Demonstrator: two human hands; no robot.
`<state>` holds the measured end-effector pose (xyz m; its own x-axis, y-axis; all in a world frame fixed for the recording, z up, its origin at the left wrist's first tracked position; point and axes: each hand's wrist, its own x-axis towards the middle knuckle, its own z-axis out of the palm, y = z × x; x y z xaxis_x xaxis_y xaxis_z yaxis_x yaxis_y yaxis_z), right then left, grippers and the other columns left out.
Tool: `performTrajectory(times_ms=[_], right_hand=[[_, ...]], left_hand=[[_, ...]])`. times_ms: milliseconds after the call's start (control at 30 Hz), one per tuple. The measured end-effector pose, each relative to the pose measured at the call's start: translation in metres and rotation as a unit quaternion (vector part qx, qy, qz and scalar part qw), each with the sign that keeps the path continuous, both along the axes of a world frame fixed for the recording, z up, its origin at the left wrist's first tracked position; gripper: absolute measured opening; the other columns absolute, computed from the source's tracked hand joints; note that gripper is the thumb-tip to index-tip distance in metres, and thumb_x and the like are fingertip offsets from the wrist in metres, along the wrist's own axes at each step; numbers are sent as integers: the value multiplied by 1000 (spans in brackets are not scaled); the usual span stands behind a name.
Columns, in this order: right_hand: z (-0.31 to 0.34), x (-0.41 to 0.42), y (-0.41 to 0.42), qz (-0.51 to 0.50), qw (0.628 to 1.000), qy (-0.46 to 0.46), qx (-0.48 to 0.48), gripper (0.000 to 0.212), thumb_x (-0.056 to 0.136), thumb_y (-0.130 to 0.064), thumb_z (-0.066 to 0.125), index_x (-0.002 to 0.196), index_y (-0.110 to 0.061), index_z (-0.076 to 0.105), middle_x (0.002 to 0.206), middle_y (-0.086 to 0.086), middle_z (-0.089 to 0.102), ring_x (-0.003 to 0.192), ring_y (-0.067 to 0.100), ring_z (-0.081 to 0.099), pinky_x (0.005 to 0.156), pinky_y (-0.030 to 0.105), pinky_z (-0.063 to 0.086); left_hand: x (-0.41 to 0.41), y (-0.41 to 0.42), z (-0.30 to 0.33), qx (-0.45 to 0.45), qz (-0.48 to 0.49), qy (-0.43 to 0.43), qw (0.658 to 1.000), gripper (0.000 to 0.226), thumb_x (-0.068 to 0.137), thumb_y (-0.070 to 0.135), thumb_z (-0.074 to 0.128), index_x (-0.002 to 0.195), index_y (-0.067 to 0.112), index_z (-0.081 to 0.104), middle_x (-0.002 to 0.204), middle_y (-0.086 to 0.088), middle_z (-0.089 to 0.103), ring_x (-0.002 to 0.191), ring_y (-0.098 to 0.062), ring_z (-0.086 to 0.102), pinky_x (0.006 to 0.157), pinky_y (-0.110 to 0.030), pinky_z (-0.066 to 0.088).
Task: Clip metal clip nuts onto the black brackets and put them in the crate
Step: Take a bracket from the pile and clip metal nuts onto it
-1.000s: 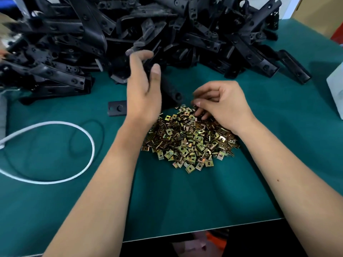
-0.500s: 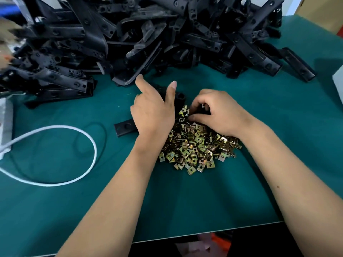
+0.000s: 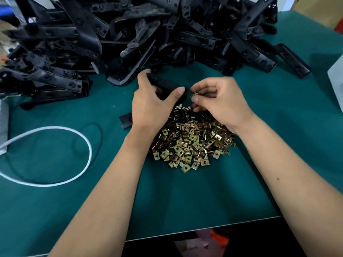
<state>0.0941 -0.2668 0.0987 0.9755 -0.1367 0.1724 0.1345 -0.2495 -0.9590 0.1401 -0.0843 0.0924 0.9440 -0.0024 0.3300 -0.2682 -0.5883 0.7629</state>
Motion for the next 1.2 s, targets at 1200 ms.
performTrajectory(times_ms=[1200], right_hand=[[-2, -3, 8, 48, 998, -25, 40, 6, 91, -9, 77, 87, -13, 77, 79, 15, 76, 62, 19, 68, 46, 23, 51]], left_hand=[[-9, 3, 6, -88, -224, -68, 968, 75, 78, 21, 84, 140, 21, 41, 92, 4, 73, 83, -21, 69, 81, -48, 56]])
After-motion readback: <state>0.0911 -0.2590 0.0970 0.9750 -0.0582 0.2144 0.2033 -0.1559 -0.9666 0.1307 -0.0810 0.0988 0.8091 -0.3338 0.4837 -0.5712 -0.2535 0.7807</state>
